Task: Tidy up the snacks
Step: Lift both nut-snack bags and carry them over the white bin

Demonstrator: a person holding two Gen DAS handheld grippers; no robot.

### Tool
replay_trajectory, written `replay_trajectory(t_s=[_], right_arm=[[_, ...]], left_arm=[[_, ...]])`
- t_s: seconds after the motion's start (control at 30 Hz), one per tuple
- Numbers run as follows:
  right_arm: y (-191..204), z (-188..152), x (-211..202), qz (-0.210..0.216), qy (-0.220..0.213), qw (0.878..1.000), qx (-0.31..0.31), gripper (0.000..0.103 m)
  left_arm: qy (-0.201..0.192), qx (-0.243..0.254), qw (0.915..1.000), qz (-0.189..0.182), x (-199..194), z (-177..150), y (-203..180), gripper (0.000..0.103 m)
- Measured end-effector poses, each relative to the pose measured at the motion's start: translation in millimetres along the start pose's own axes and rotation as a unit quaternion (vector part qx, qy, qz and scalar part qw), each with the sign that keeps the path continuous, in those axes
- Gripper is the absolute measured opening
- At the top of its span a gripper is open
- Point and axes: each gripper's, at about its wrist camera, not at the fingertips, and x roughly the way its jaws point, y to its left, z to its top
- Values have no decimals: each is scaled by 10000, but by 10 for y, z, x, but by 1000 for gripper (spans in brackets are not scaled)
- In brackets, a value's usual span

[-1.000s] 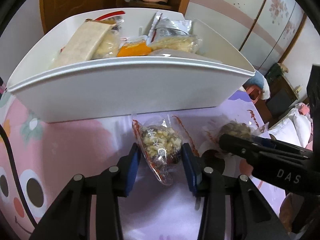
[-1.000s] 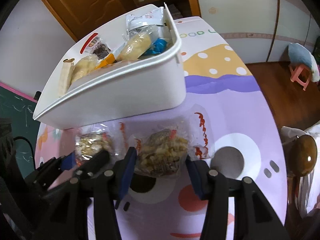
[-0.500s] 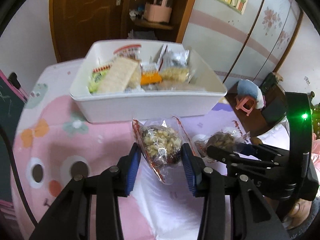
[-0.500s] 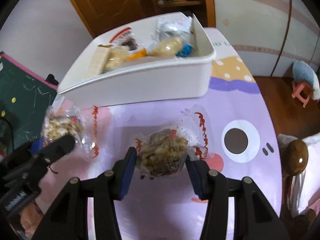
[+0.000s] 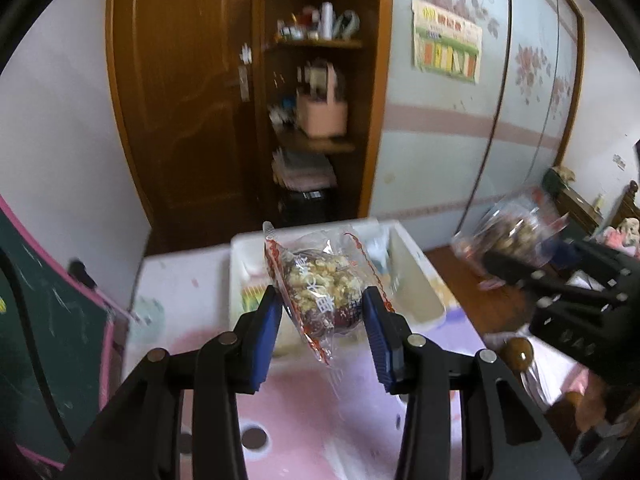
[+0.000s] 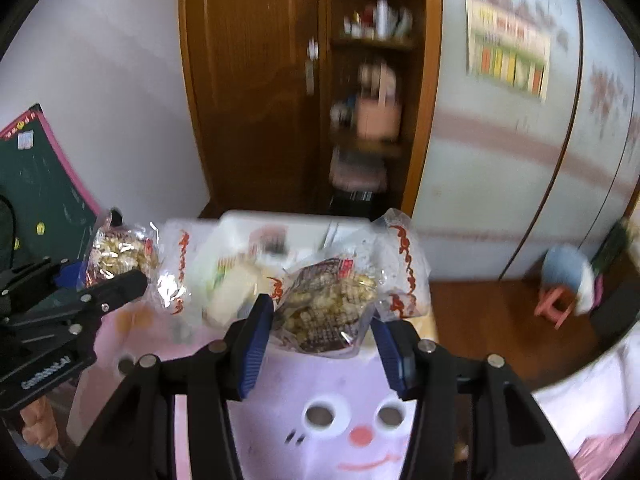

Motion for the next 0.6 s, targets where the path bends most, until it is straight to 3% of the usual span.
replay_trajectory(t_s=[0.23, 0.4, 0.6], right_arm=[[29, 617, -259, -330, -524, 9979, -163, 50], [66, 885, -209, -527, -655, 9961, -253, 50], [106, 1055, 72, -610, -584, 9958, -363, 50]], left_arm=[[-330, 165, 9987, 349, -137, 533, 3, 40], [-132, 139, 9987, 478, 59, 789, 6, 40], [249, -115, 9978, 610, 580, 1029, 118, 40]])
